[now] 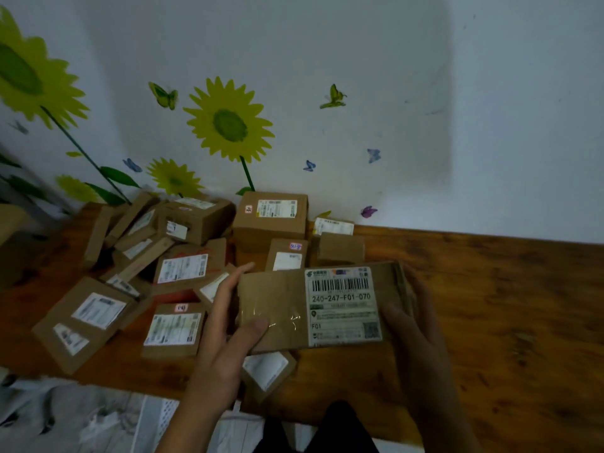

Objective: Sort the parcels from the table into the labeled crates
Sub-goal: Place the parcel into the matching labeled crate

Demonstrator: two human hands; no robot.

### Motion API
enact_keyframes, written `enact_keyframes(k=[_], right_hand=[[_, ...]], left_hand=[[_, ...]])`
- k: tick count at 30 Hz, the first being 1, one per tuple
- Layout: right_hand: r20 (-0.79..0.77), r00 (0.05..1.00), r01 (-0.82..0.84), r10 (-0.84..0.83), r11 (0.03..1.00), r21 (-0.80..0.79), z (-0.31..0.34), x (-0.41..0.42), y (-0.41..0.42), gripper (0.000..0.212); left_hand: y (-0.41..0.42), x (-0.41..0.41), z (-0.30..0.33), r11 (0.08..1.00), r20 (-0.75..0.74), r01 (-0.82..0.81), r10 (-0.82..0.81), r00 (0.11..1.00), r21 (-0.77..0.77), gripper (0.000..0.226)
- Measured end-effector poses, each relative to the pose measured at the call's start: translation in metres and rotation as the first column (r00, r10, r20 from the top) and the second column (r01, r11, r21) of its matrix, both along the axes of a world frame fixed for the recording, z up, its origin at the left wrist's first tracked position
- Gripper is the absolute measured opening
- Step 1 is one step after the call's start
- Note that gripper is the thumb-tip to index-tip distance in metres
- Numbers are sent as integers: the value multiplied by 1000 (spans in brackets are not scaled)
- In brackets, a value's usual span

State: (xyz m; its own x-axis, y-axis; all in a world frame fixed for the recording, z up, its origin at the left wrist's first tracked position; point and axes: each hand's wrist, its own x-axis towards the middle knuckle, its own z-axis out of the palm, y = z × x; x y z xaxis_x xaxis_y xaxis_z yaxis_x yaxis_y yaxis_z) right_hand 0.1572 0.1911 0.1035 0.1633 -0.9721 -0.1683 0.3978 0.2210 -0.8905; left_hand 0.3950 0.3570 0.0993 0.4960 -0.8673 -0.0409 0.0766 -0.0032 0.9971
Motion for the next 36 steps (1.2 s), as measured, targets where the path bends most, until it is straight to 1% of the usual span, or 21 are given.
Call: enact_keyframes(k=[1, 2, 3, 4, 5, 6, 7, 8, 9, 10, 11, 13, 18, 22, 25, 28, 36], right_hand=[[-113, 994, 0, -4, 999, -36, -31, 27, 67, 95], [-176, 981, -88, 77, 994, -60, -37, 38, 96, 95], [-143, 983, -129, 114, 987, -98, -34, 25, 96, 94], [-197, 979, -73, 47, 990, -122, -40, 29, 106, 91], [-185, 983, -35, 11, 991, -126, -40, 23, 102, 87], [-206, 978, 3, -34, 989, -150, -39, 22, 99, 82], [-206, 978, 5, -44, 982, -186, -43, 15, 97, 75], [-237, 971, -15, -38, 976, -217, -42, 16, 104, 71], [-277, 960, -31, -33, 974, -224, -47, 19, 110, 69], [-285, 957, -29, -45, 968, -248, -47, 20, 111, 69], [-277, 960, -37, -47, 957, -289, -49, 18, 110, 68], [-265, 963, -26, -56, 955, -296, -47, 16, 107, 63], [-235, 970, -9, -69, 948, -318, -43, 9, 107, 55], [-217, 974, -4, -65, 954, -301, -44, 8, 109, 59], [-196, 978, 8, -70, 954, -300, -42, 7, 108, 54], [-184, 980, 11, -70, 953, -303, -40, 8, 109, 51], [-194, 978, 15, -77, 954, -301, -39, 9, 111, 51]], left_hand=[[1, -5, -2, 999, 32, 26, -28, 999, 46, 53], [1, -9, 1, 994, 67, 33, -40, 997, 101, 48], [1, -12, 2, 993, 102, 31, -43, 994, 114, 45], [-1, -18, 6, 991, 152, 19, -39, 988, 134, 43], [-3, -20, 8, 988, 213, 3, -37, 976, 157, 42], [-5, -23, 13, 981, 255, -14, -36, 966, 191, 42], [-9, -25, 14, 975, 279, -26, -38, 959, 221, 44], [-11, -29, 18, 963, 306, -56, -29, 952, 264, 49], [-14, -30, 18, 951, 352, -74, -38, 935, 299, 54], [-15, -32, 17, 942, 414, -92, -54, 909, 323, 58], [-16, -34, 16, 938, 483, -107, -71, 873, 331, 58], [-15, -37, 15, 942, 555, -125, -74, 829, 312, 54], [-14, -42, 14, 951, 544, -101, -78, 835, 292, 51], [-11, -44, 13, 958, 529, -83, -79, 845, 276, 47], [-10, -46, 15, 963, 495, -61, -80, 865, 263, 48], [-9, -48, 20, 965, 491, -52, -85, 867, 259, 49], [-5, -46, 20, 969, 475, -39, -84, 876, 244, 45]])
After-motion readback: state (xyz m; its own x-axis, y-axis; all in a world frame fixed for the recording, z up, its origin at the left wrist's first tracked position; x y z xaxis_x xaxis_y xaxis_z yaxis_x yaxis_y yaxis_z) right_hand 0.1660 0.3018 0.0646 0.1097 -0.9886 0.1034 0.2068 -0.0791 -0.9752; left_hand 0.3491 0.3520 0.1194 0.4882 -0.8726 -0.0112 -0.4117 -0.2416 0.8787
